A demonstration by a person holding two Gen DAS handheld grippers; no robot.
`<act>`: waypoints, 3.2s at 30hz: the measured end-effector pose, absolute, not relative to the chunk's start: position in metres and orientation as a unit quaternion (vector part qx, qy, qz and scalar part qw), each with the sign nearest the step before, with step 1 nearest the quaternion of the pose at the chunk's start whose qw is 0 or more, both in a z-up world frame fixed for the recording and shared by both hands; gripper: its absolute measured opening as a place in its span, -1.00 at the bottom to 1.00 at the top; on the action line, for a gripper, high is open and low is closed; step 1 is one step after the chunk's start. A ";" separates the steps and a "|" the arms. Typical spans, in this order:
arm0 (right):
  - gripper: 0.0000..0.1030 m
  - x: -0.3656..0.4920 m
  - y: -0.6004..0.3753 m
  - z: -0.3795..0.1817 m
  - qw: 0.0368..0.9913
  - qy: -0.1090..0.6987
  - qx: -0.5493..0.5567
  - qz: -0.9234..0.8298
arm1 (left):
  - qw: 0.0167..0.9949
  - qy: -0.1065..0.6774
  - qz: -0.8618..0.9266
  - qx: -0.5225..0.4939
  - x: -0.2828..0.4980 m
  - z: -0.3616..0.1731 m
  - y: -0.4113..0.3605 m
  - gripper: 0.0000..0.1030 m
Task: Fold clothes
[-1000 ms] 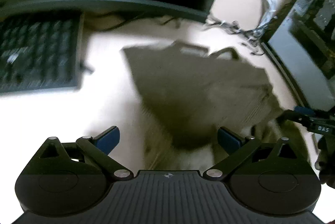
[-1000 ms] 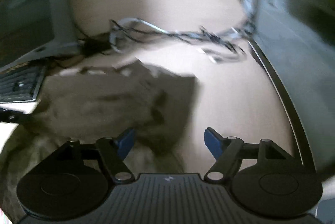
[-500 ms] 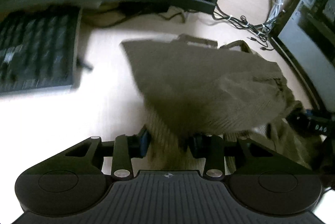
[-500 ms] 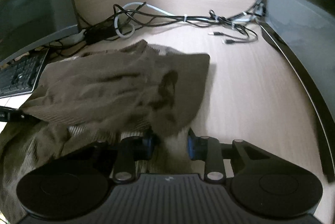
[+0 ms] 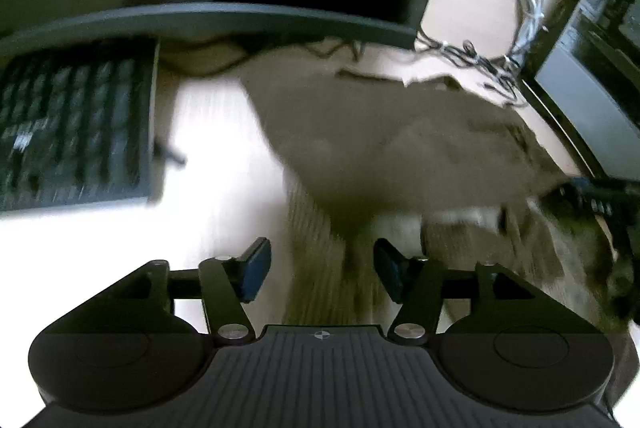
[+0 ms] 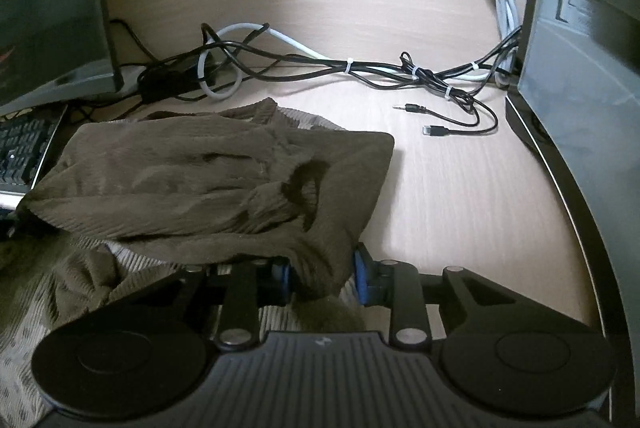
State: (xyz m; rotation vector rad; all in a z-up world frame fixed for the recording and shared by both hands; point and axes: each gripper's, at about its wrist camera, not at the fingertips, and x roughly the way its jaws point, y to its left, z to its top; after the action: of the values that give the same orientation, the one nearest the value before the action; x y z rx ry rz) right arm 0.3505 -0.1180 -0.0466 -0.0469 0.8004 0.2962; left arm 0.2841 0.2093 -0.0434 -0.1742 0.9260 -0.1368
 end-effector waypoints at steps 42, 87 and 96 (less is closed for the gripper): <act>-0.91 0.134 -0.140 -0.018 0.865 0.397 -0.149 0.268 | 0.863 0.467 -0.184 -0.058 0.099 -0.036 0.126 -0.54; -0.88 0.065 -0.106 -0.011 0.897 0.324 -0.214 0.213 | 0.873 0.442 -0.159 -0.132 0.125 -0.030 0.158 0.91; -0.77 0.060 -0.086 -0.051 0.865 0.374 -0.231 0.242 | 0.875 0.428 -0.221 -0.051 0.085 -0.028 0.156 0.97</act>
State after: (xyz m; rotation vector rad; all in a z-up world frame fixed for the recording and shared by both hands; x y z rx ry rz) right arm 0.0597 -0.0860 -0.0509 -0.4833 0.7834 0.5067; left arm 0.0849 0.1560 -0.0275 -0.1056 0.8925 -0.4607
